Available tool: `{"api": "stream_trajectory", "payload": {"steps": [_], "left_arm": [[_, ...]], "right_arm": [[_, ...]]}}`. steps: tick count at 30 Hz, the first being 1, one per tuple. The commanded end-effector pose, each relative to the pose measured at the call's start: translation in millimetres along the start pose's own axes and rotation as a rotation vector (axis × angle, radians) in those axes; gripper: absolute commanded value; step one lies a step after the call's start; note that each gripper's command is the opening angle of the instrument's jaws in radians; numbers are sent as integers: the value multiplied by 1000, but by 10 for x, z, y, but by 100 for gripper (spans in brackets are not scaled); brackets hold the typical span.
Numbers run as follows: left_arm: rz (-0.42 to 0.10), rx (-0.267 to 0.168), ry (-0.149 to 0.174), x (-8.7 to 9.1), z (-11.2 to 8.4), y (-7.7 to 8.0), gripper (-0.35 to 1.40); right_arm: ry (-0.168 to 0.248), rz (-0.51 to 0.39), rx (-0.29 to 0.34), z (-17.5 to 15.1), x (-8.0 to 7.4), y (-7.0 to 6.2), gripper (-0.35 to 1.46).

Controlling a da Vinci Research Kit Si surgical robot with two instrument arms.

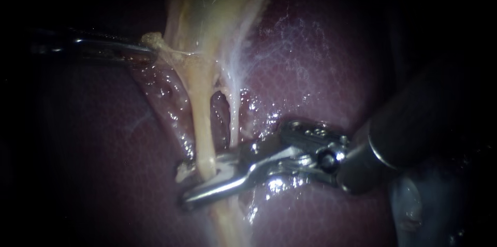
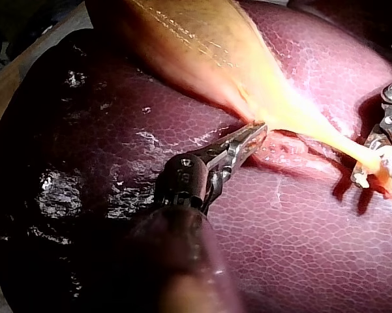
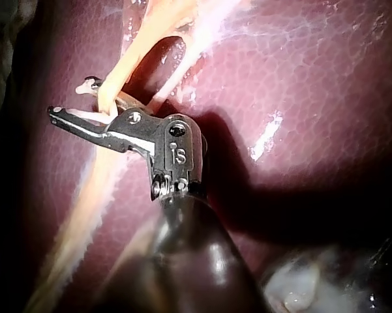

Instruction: Clipping first clip left tube

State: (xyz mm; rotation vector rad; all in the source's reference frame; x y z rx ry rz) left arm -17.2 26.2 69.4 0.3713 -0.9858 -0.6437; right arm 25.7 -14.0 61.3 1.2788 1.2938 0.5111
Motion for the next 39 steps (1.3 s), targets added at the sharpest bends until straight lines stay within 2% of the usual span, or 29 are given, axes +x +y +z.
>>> {"api": "stream_trajectory", "payload": {"steps": [1, 10, 14, 17, 22, 39], "left_arm": [[0, 0, 0, 0, 0, 0, -35], [0, 0, 0, 0, 0, 0, -35], [0, 0, 0, 0, 0, 0, -35], [0, 0, 0, 0, 0, 0, -35], [0, 0, 0, 0, 0, 0, -35], [0, 1, 0, 0, -1, 0, -35]], "right_arm": [[-1, 2, 6, 0, -2, 1, 42], [-4, 0, 17, -2, -5, 7, 37], [-13, -1, 28, -4, -7, 8, 25], [-19, -2, 36, -4, -8, 9, 13], [-35, -3, 58, -5, -9, 9, -35], [-25, 1, 43, -9, -9, 15, -35]]}}
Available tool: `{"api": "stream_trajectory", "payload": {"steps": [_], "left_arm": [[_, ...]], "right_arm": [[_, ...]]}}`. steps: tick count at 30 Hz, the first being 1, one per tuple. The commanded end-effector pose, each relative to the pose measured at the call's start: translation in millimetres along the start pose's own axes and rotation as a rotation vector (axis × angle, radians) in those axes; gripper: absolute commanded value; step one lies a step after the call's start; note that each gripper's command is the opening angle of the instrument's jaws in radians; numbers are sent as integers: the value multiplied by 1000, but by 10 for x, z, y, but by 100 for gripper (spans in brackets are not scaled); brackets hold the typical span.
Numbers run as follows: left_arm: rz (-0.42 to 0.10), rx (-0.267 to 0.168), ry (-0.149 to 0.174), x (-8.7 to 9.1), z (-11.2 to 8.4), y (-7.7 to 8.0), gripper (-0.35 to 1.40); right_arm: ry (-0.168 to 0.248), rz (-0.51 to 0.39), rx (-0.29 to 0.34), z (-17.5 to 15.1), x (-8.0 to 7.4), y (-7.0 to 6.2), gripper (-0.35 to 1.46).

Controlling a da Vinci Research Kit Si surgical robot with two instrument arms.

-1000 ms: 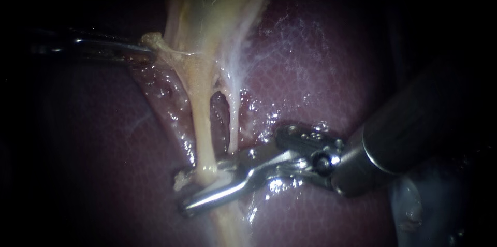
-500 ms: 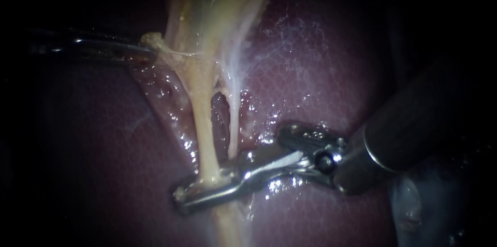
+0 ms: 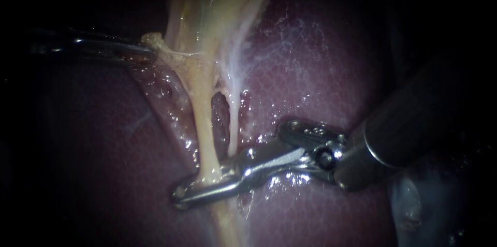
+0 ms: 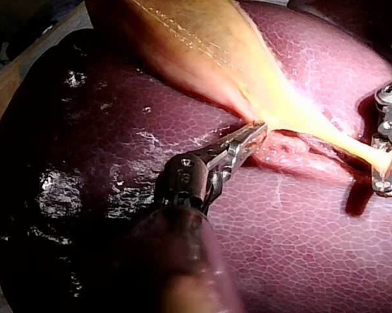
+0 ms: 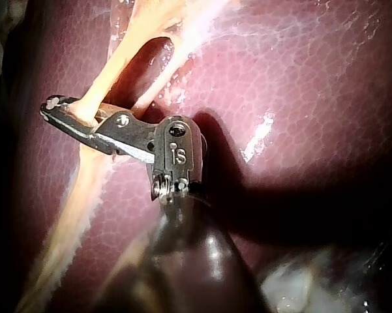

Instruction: Clipping first clip left tube

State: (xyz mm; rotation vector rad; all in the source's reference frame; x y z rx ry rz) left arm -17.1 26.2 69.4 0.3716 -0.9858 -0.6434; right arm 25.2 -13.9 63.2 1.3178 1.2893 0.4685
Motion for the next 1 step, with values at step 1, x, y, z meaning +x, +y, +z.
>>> {"api": "stream_trajectory", "payload": {"steps": [1], "left_arm": [[0, 0, 0, 0, 0, 0, -35]], "right_arm": [[0, 0, 0, 0, 0, 0, -35]]}}
